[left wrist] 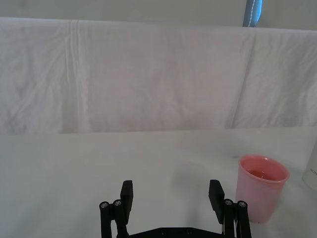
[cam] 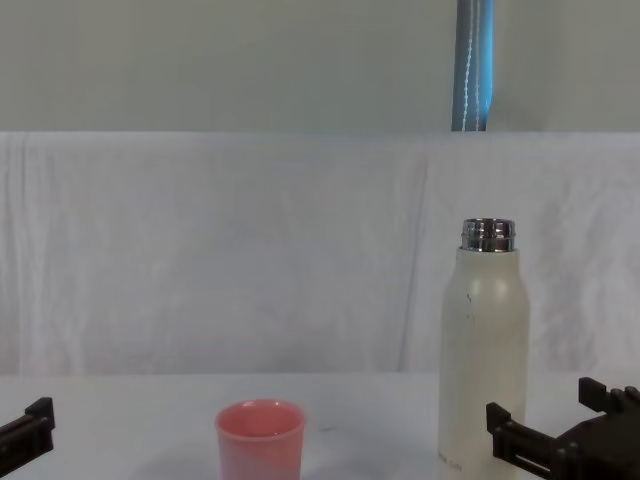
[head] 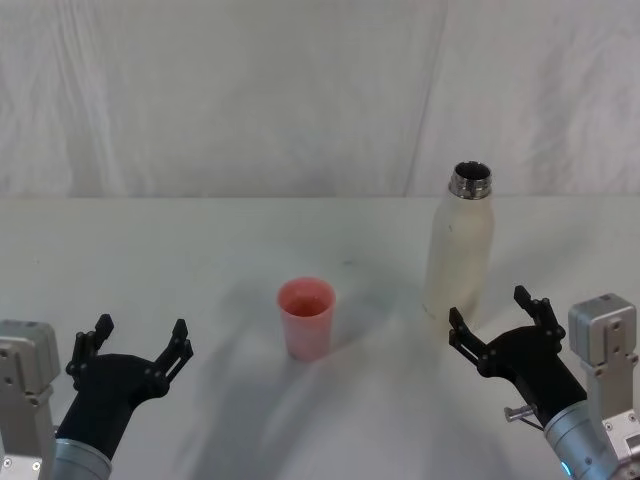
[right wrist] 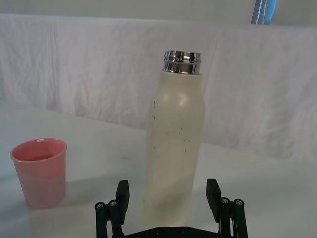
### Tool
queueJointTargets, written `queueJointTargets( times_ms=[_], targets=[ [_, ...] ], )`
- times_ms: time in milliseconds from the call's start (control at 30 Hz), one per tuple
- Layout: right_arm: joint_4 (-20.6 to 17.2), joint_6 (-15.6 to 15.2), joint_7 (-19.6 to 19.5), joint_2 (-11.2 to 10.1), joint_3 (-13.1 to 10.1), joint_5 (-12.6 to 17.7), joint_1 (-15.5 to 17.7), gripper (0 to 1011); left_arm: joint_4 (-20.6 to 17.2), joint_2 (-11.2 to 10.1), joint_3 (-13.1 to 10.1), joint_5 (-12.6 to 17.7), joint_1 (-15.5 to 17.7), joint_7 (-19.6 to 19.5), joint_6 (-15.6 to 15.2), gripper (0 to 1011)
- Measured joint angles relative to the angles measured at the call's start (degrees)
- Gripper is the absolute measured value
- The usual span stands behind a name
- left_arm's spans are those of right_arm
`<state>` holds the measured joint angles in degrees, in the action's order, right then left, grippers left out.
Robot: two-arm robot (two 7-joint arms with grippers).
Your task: Grasp the thermos with one hand and pour water into the cup lid.
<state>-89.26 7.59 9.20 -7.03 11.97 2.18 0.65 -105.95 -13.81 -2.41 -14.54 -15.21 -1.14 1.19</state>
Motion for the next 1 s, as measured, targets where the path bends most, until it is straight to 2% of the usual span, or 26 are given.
queueJointTargets(
  times_ms=[500,1000],
  targets=[
    [0.5,-1.8,-0.57,0.45,-0.27,-0.22,-0.18,1001,0.0,0.0,0.0,0.0,0.0,0.0,0.0,1001],
    [0.48,-1.67,-0.57,0.42,-0.26,-0.2,-0.18,1001,0.0,0.0,0.0,0.0,0.0,0.0,0.0,1001]
  ],
)
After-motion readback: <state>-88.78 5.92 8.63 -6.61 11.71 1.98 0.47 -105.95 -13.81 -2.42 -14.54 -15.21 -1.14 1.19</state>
